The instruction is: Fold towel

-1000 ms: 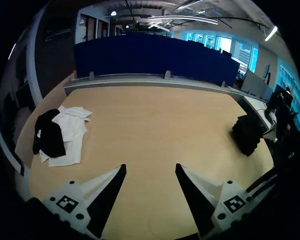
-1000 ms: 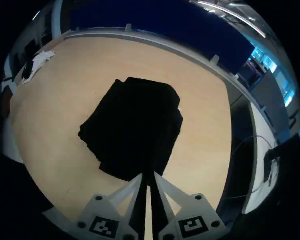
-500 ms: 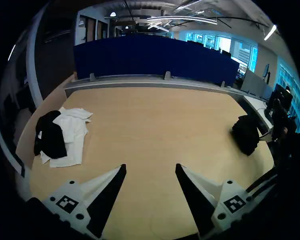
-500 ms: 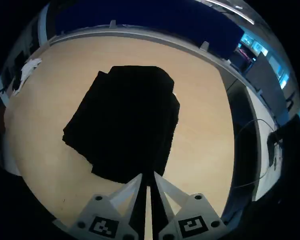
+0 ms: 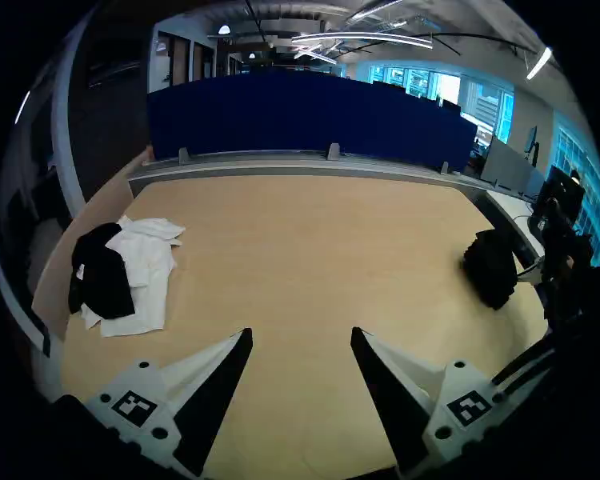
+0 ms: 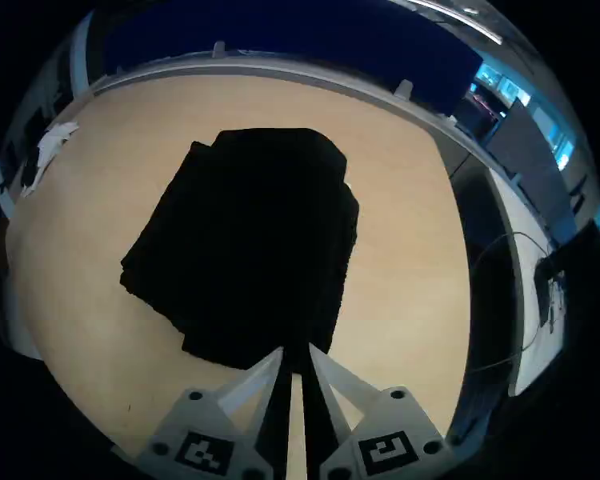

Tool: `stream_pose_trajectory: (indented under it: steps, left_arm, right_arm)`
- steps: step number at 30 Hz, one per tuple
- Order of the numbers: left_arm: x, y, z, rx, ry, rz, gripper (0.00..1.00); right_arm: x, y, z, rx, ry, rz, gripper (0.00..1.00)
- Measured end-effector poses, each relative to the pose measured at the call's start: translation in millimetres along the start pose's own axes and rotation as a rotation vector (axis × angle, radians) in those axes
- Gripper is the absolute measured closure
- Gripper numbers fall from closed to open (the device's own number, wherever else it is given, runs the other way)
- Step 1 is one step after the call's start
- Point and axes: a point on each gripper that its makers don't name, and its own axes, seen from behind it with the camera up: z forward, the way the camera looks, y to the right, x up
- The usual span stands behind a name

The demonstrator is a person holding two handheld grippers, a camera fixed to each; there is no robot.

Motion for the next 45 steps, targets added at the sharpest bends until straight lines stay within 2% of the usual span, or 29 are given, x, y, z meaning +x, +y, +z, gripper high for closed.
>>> stream_pose_trajectory:
  steps: [4, 14, 20, 31, 45]
  left_arm:
    - [1, -1.6, -0.5, 0.001, 0.002, -0.003, 0.09]
    - [4, -2.1, -2.3, -0.002, 0.007, 0.000, 0.09]
    - [5, -3.1, -3.4, -0.004, 0.013, 0.001, 0.09]
    - [5, -9.7, -5.6, 0.002, 0.019, -0.005, 0.09]
    - [4, -12.5, -9.1, 0.001, 0.024, -0.007, 0.09]
  right_arm:
    - [2, 2, -5.1, -0.013, 0.024, -0.002, 0.82]
    - [11, 17, -19.7, -0.073, 0.082, 0.015, 0.31]
    - [13, 26, -26.7, -0.103, 0.100, 0.036, 0.12]
    - [9, 36, -42.8, -0.138, 0.111, 0.063, 0.05]
    - [8, 37, -47.0, -0.144, 0.115, 0.065, 0.05]
